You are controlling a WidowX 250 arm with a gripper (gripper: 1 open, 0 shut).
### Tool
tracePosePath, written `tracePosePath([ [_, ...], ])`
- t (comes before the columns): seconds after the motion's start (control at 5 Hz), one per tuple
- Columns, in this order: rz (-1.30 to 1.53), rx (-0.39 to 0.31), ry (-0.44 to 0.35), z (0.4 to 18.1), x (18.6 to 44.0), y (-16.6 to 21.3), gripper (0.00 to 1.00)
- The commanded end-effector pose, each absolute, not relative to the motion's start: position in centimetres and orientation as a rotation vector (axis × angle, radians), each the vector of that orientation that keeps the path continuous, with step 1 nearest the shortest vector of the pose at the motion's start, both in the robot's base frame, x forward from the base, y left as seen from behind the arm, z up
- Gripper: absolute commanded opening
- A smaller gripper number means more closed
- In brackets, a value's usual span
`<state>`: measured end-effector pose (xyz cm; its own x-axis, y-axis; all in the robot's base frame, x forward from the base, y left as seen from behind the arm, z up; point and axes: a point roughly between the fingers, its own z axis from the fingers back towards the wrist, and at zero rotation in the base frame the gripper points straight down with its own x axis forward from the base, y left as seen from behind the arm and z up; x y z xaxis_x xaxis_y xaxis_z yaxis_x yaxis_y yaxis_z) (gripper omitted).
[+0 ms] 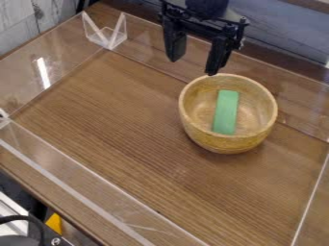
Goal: Remove the green block from inside the brown bowl and put it on the table
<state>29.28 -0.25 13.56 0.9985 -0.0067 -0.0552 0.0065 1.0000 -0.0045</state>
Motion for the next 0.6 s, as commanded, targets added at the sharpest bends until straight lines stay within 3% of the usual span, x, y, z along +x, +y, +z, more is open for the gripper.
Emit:
tracePosePath([
  [0.0,0.011,-0.015,0.055,13.2,29.2,-1.4,1.0],
  [0.4,0.046,-0.041,0.06,10.8,29.3,-4.7,1.0],
])
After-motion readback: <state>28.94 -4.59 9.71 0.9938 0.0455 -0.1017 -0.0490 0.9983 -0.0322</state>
